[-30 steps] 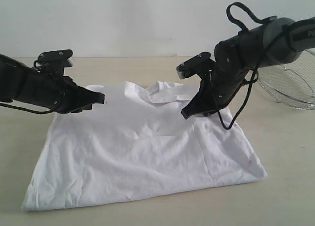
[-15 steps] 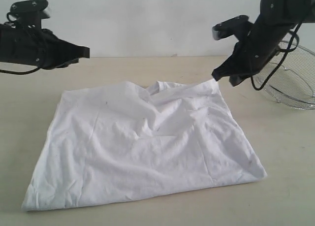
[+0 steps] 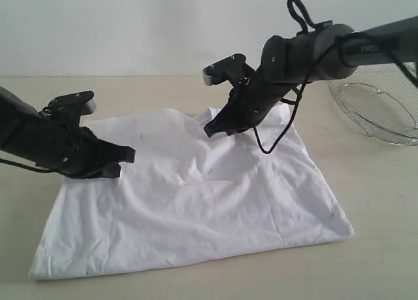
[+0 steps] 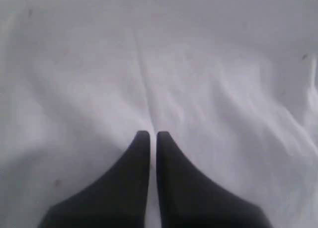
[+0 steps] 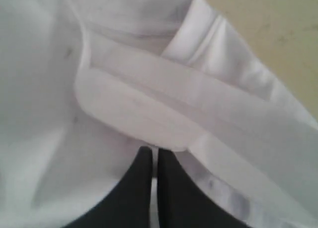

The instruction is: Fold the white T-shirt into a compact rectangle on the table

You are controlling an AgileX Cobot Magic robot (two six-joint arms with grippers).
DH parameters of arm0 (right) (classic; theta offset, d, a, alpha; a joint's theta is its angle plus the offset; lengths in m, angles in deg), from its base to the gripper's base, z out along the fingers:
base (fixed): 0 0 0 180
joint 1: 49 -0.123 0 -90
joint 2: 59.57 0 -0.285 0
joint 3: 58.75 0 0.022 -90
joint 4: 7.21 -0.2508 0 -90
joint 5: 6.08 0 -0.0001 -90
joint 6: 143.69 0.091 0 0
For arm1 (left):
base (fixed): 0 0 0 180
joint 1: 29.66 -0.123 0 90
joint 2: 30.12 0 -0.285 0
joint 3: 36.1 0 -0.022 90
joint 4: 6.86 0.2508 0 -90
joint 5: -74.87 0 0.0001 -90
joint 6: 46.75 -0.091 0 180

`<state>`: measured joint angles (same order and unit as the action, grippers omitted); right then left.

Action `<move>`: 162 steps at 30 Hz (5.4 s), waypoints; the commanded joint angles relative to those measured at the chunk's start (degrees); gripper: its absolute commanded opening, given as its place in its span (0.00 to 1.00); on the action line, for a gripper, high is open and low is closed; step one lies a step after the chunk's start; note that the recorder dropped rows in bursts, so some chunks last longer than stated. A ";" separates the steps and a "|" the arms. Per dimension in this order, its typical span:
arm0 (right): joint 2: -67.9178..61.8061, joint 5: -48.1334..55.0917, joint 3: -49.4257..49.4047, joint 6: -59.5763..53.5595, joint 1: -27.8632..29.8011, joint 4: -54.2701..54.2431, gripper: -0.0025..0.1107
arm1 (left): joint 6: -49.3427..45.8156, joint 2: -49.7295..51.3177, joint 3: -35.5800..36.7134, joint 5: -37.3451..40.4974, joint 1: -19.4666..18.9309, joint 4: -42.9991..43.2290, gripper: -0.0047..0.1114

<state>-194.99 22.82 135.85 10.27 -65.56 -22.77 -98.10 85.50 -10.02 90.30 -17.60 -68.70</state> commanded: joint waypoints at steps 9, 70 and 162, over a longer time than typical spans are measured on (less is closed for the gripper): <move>-2.97 15.33 21.26 16.22 7.35 18.89 0.02 | 2.77 -0.14 4.16 -3.62 0.50 2.90 0.08; 6.10 8.27 -25.07 -9.10 13.06 -27.52 0.27 | 3.80 -1.08 6.38 3.78 -8.12 7.93 0.08; 9.94 8.08 1.65 10.55 -19.93 -19.89 0.02 | 10.23 -11.09 10.43 -1.94 -1.04 11.02 0.08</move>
<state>-185.45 30.09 137.44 20.92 -85.50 -44.59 -90.27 75.26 -0.42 88.76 -16.98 -60.47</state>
